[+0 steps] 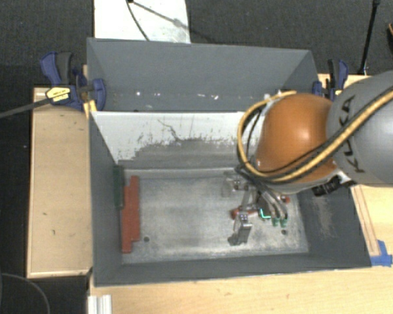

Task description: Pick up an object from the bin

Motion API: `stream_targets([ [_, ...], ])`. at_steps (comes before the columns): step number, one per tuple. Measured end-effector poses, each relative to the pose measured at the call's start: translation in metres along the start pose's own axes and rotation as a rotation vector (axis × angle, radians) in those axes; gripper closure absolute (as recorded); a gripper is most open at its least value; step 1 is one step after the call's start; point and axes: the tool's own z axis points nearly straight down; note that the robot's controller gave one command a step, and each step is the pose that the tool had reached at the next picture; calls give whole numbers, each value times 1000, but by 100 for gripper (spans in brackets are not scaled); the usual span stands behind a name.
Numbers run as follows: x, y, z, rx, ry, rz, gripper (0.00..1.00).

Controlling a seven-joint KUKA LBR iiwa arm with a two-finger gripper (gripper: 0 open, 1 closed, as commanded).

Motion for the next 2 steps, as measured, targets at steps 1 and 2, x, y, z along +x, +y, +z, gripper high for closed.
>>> stream_targets([
  [1,-88,-62,87,2,-9,-173,0],
  [2,-60,-71,111,0,-5,-103,0],
])
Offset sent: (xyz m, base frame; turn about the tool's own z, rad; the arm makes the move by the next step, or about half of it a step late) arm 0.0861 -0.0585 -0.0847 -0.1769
